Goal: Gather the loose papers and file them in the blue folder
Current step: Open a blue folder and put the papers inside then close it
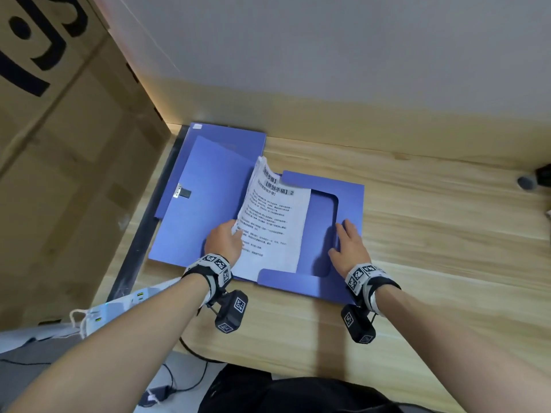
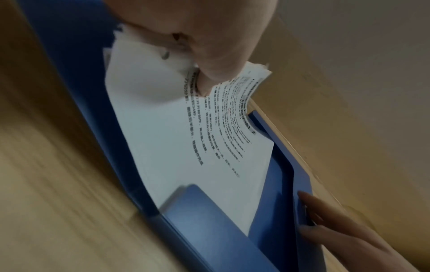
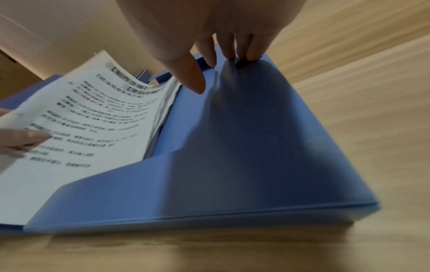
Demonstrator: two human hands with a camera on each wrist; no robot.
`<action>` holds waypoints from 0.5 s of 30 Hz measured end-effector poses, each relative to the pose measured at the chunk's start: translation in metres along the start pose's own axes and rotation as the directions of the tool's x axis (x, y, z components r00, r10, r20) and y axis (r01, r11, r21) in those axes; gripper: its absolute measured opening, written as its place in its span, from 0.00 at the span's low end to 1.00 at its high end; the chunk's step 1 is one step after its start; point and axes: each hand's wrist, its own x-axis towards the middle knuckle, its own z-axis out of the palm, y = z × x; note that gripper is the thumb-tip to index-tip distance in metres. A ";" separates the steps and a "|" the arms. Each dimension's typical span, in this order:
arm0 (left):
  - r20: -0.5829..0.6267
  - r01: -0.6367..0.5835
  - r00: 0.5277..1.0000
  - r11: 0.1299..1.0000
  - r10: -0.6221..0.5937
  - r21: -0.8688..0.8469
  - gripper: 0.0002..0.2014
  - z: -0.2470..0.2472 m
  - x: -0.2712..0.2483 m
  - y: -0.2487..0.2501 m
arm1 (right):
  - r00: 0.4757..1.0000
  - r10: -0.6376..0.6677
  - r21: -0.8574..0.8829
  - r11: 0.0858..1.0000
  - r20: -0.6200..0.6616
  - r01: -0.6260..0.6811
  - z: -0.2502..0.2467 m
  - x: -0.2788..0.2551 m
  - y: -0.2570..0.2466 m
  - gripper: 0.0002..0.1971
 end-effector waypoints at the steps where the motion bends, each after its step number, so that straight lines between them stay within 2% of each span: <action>1: 0.028 0.009 1.000 1.000 -0.008 -0.013 0.11 0.009 -0.001 0.003 | 1.000 -0.019 -0.009 1.000 0.003 0.019 0.000 0.000 0.002 0.36; 6: 0.150 0.067 0.986 0.998 -0.066 -0.006 0.17 0.046 -0.005 0.023 | 0.997 -0.076 -0.050 0.996 -0.002 0.076 0.003 -0.002 0.009 0.34; 12: 0.221 0.142 0.966 0.989 -0.133 -0.029 0.11 0.075 0.002 0.027 | 0.997 -0.079 -0.038 0.996 0.003 0.079 0.001 -0.007 0.007 0.21; 15: 0.234 0.190 0.956 0.981 -0.178 -0.031 0.12 0.076 0.010 0.029 | 0.997 -0.075 -0.089 0.993 0.004 0.075 0.003 -0.006 0.007 0.24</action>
